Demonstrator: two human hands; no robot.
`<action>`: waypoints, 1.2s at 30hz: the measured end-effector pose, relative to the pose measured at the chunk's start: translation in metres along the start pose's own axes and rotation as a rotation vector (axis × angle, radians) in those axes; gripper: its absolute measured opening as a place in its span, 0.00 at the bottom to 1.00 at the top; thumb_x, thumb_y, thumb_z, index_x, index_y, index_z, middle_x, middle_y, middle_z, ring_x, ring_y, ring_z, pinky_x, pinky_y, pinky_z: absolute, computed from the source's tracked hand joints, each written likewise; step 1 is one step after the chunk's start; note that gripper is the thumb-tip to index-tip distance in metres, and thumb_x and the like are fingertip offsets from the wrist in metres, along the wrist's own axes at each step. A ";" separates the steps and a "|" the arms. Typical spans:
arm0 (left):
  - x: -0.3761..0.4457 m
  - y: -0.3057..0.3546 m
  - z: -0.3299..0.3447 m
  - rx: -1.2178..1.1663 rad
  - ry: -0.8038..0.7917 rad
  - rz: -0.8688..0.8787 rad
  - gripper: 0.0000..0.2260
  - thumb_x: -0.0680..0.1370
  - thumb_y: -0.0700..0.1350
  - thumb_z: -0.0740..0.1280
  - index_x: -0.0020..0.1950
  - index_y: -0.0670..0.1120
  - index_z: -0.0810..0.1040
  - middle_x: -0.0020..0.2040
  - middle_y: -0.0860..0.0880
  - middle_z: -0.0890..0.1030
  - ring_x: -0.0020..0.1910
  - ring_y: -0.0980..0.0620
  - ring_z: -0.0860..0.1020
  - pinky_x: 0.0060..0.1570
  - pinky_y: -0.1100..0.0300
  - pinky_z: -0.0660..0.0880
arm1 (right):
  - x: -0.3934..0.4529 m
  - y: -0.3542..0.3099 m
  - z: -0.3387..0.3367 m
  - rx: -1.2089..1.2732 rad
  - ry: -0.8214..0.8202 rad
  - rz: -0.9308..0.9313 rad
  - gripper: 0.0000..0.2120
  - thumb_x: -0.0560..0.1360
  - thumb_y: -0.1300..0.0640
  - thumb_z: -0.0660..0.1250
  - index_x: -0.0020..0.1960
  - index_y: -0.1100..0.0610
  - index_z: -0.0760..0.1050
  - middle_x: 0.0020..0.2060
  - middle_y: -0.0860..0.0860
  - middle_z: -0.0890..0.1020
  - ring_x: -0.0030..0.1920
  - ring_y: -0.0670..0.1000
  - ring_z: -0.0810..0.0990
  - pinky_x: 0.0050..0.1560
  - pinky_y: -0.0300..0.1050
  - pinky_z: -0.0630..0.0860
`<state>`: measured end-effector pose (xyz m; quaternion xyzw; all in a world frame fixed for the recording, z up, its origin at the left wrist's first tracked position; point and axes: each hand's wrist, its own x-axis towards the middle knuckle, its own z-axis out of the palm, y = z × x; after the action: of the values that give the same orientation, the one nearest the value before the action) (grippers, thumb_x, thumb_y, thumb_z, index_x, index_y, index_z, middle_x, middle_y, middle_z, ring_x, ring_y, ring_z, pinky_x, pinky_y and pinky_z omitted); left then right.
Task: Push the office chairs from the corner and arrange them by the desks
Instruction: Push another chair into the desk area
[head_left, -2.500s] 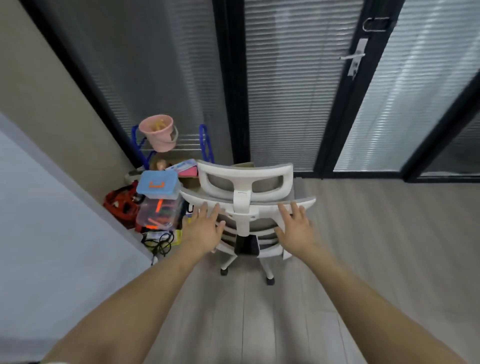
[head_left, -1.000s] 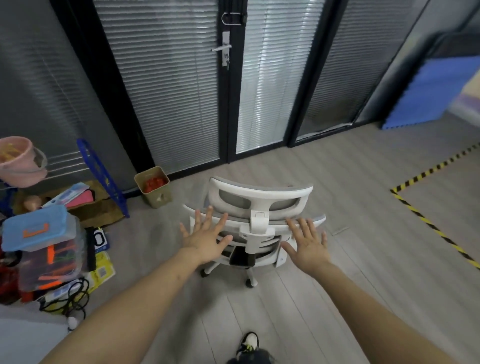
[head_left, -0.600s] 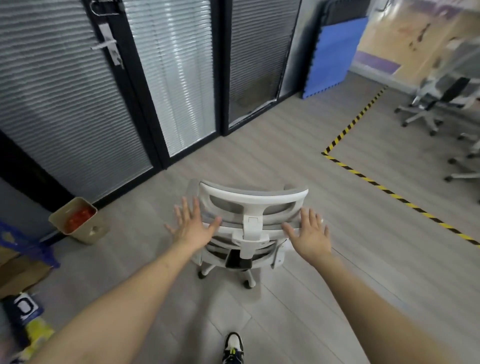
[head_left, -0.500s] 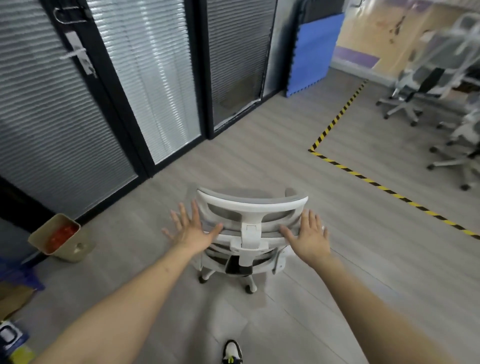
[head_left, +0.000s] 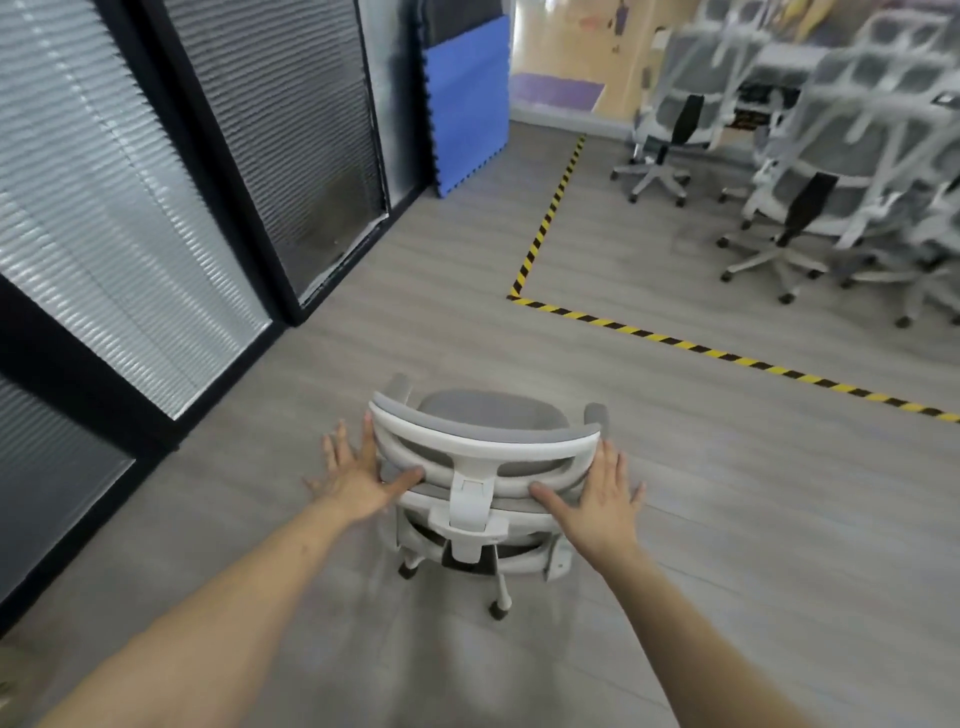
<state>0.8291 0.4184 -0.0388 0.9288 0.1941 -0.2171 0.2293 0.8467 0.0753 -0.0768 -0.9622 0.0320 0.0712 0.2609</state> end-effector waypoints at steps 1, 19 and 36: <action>0.012 0.015 -0.001 -0.003 -0.003 0.016 0.66 0.48 0.91 0.45 0.78 0.62 0.25 0.82 0.49 0.29 0.82 0.42 0.33 0.74 0.25 0.47 | 0.012 0.006 -0.006 0.006 0.014 0.019 0.62 0.64 0.13 0.52 0.84 0.50 0.39 0.84 0.48 0.44 0.83 0.52 0.40 0.79 0.70 0.41; 0.304 0.345 -0.024 -0.002 -0.046 0.211 0.58 0.56 0.89 0.54 0.71 0.70 0.20 0.83 0.47 0.31 0.82 0.41 0.33 0.76 0.28 0.49 | 0.346 0.119 -0.140 -0.031 0.071 0.330 0.63 0.61 0.11 0.47 0.84 0.47 0.35 0.84 0.53 0.40 0.83 0.59 0.36 0.81 0.63 0.42; 0.515 0.656 -0.048 0.006 -0.124 0.243 0.59 0.63 0.83 0.63 0.75 0.66 0.22 0.83 0.45 0.32 0.80 0.39 0.29 0.75 0.25 0.46 | 0.679 0.251 -0.279 0.015 0.013 0.291 0.65 0.59 0.10 0.47 0.83 0.46 0.32 0.84 0.51 0.38 0.83 0.60 0.38 0.80 0.67 0.43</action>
<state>1.5736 0.0394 -0.0294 0.9309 0.0651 -0.2452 0.2626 1.5259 -0.2991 -0.0680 -0.9459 0.1731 0.1019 0.2547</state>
